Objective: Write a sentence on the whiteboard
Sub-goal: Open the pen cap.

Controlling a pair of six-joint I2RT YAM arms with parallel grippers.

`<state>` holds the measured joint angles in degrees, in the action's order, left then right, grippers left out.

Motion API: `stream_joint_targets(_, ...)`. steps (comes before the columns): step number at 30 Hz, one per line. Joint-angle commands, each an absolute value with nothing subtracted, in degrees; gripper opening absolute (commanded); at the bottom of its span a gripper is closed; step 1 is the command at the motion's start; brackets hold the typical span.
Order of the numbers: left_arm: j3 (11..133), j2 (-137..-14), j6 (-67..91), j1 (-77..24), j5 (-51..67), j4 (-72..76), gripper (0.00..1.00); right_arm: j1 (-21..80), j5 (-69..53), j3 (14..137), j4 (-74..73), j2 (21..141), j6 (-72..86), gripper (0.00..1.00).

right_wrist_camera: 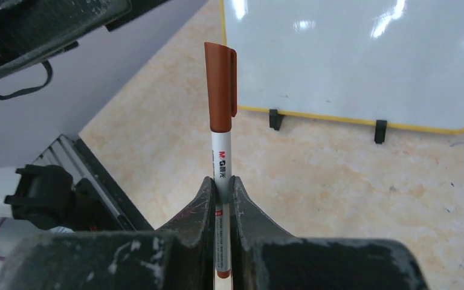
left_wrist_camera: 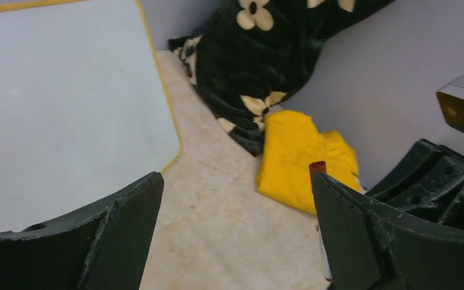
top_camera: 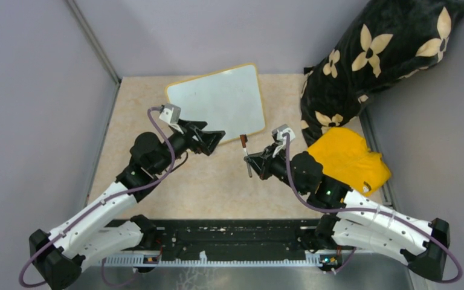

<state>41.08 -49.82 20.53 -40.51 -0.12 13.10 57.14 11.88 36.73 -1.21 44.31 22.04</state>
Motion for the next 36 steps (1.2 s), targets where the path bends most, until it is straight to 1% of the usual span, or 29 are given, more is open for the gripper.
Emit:
stream_joint_targets(1,45.44,-53.16,29.98,-40.79,13.7,16.94,0.99,57.36,8.26,37.38,5.58,42.11,21.07,0.0)
stream_joint_targets(6,46.0,-56.36,34.71,-40.78,21.66,21.91,0.95,57.38,6.71,37.27,6.05,40.72,20.73,0.0)
stream_joint_targets(15,47.2,-62.69,38.47,-40.79,31.7,27.61,0.83,57.39,6.3,36.83,5.8,39.59,20.76,0.0)
stream_joint_targets(20,48.03,-64.85,40.31,-40.78,33.42,29.37,0.76,57.4,6.32,36.57,5.89,39.85,20.74,0.0)
stream_joint_targets(27,48.37,-66.01,41.04,-40.85,34.66,30.82,0.63,57.39,6.33,36.64,5.8,40.6,20.72,0.0)
stream_joint_targets(32,48.39,-66.97,41.72,-40.8,35.39,31.92,0.49,57.4,6.13,37.15,5.89,41.74,20.59,0.0)
stream_joint_targets(36,48.28,-67.24,41.71,-40.79,35.6,32.01,0.48,57.44,6.16,37.47,6.0,42.16,20.52,0.0)
